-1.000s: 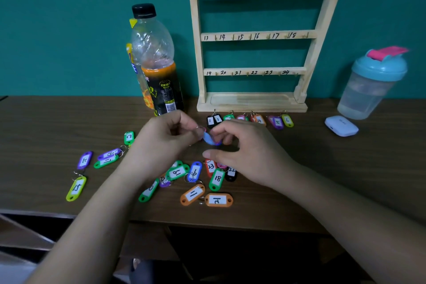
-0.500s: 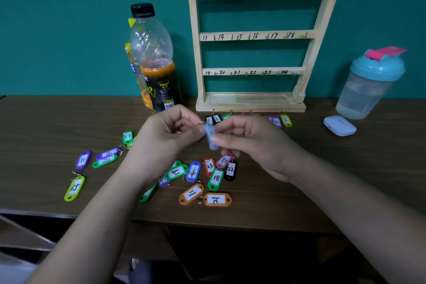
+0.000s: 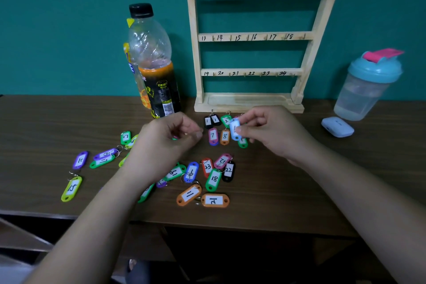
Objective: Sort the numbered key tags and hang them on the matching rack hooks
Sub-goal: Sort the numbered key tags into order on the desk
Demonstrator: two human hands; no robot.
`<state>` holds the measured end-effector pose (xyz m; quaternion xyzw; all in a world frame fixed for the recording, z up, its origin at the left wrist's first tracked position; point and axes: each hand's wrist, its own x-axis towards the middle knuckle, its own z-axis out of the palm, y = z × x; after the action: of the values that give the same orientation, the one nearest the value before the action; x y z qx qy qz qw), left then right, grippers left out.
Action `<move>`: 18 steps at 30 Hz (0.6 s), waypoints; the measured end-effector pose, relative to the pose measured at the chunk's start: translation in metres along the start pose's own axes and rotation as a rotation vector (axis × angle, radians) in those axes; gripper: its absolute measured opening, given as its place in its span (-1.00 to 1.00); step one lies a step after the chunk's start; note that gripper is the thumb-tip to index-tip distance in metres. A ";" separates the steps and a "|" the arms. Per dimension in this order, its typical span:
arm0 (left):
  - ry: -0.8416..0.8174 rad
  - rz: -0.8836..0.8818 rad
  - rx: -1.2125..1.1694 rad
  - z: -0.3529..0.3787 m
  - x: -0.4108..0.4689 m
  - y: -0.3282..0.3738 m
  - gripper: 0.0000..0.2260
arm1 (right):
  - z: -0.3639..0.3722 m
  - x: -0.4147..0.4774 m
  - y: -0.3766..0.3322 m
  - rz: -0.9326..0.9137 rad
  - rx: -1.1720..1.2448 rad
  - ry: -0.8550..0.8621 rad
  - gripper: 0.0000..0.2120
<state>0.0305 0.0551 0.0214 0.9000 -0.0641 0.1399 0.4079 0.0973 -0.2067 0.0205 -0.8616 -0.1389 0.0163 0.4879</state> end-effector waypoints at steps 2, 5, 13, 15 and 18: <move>0.003 -0.004 0.043 -0.001 0.001 -0.003 -0.95 | -0.004 0.004 0.006 0.022 -0.046 0.044 -0.84; -0.002 -0.019 0.086 -0.004 0.002 -0.007 -0.95 | -0.006 0.009 0.011 0.045 -0.088 0.069 -0.83; -0.057 -0.045 0.150 -0.010 0.002 -0.013 -0.92 | -0.006 0.007 0.010 0.050 -0.097 0.034 -0.82; -0.058 -0.047 0.165 -0.008 0.002 -0.014 -0.93 | -0.002 0.005 0.009 0.035 -0.075 0.017 -0.82; -0.080 -0.040 0.181 -0.004 0.002 -0.014 -0.94 | 0.002 0.004 0.007 0.025 -0.042 0.004 -0.81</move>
<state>0.0345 0.0670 0.0143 0.9392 -0.0494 0.1010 0.3246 0.1026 -0.2078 0.0141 -0.8735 -0.1274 0.0178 0.4695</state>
